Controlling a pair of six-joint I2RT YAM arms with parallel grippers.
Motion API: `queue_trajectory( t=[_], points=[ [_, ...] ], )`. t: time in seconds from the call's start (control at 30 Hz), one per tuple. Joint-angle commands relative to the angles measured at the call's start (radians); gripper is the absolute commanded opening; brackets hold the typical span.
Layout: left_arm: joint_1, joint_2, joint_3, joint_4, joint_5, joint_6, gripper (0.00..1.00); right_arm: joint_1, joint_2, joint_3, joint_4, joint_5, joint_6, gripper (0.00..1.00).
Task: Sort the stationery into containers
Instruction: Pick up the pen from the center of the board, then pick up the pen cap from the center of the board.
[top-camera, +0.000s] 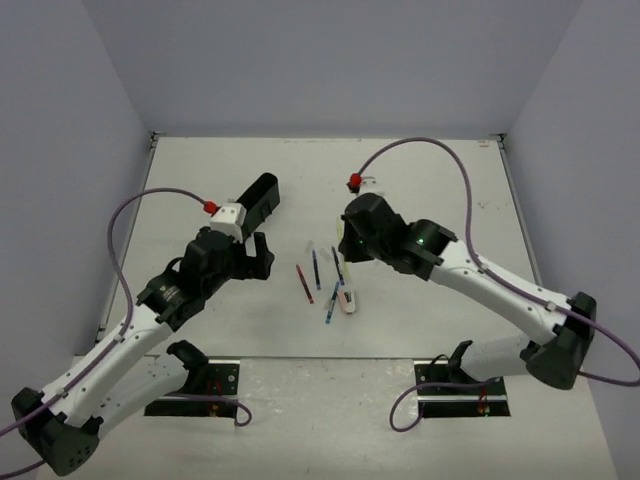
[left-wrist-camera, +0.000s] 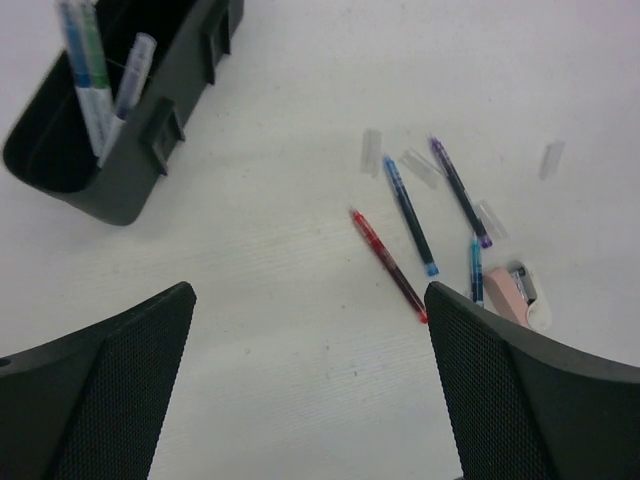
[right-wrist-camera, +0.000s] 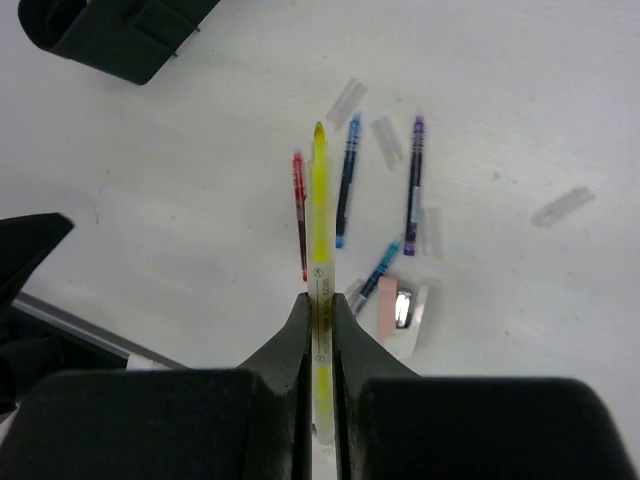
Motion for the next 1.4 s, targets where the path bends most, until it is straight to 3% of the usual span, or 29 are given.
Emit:
queue_trajectory(
  t=[0.0,0.1,0.13,0.27,0.3,0.37,0.77,1.03,1.37],
  points=[
    [-0.131,0.19,0.048,0.052,0.061,-0.063,0.97,-0.061,-0.186,-0.191,0.046,0.028,0.047,0.0],
    [-0.262,0.375,0.084,0.099,0.019,-0.088,0.96,-0.094,-0.297,-0.263,0.049,0.022,0.051,0.0],
    [-0.286,0.429,0.096,0.111,0.023,-0.089,0.9,-0.098,-0.317,-0.275,0.044,0.022,0.05,0.0],
    [-0.402,0.633,0.164,0.147,0.011,-0.081,0.61,-0.111,-0.402,-0.318,0.025,0.038,0.051,0.0],
    [-0.418,0.668,0.188,0.151,0.001,-0.077,0.48,-0.114,-0.424,-0.331,0.025,0.036,0.05,0.0],
    [-0.43,0.741,0.217,0.15,-0.011,-0.075,0.38,-0.118,-0.446,-0.345,0.021,0.034,0.046,0.0],
    [-0.439,0.89,0.263,0.179,0.04,-0.056,0.38,-0.13,-0.44,-0.386,0.021,0.036,0.028,0.0],
    [-0.44,0.952,0.282,0.177,0.022,-0.053,0.32,-0.132,-0.437,-0.385,0.02,0.026,0.018,0.0],
    [-0.439,0.965,0.274,0.183,0.007,-0.06,0.29,-0.132,-0.416,-0.378,0.021,0.02,0.009,0.0]
  ],
)
